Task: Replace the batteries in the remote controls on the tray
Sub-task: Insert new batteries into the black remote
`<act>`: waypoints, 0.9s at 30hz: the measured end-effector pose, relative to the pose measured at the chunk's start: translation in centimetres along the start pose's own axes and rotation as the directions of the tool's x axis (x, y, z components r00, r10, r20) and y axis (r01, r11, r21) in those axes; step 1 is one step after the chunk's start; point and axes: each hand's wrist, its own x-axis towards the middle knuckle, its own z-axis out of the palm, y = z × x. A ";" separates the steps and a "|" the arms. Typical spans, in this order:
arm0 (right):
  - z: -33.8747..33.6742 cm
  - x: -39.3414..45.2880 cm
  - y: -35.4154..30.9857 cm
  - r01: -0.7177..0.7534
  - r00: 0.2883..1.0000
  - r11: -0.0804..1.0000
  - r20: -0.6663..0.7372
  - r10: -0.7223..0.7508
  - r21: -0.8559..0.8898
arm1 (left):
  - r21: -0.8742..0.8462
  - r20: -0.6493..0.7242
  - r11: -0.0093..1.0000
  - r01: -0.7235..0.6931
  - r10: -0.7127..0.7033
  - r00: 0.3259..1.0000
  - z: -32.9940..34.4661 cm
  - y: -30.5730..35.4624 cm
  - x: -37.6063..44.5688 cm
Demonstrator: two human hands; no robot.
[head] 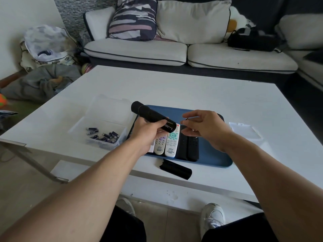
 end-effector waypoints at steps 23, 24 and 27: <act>1.9 -0.2 0.5 0.201 0.969 0.895 -0.050 -0.240 -0.398 | -0.077 0.002 0.996 0.046 -0.046 0.999 0.6 0.5 -0.8; 1.9 -0.1 0.6 0.196 0.967 0.894 -0.070 -0.244 -0.402 | -0.077 0.002 0.996 0.047 -0.047 0.999 0.7 0.5 -0.8; 1.9 0.1 0.6 0.192 0.956 0.890 -0.127 -0.265 -0.414 | -0.065 0.018 0.997 0.040 -0.039 0.999 0.8 0.4 -0.7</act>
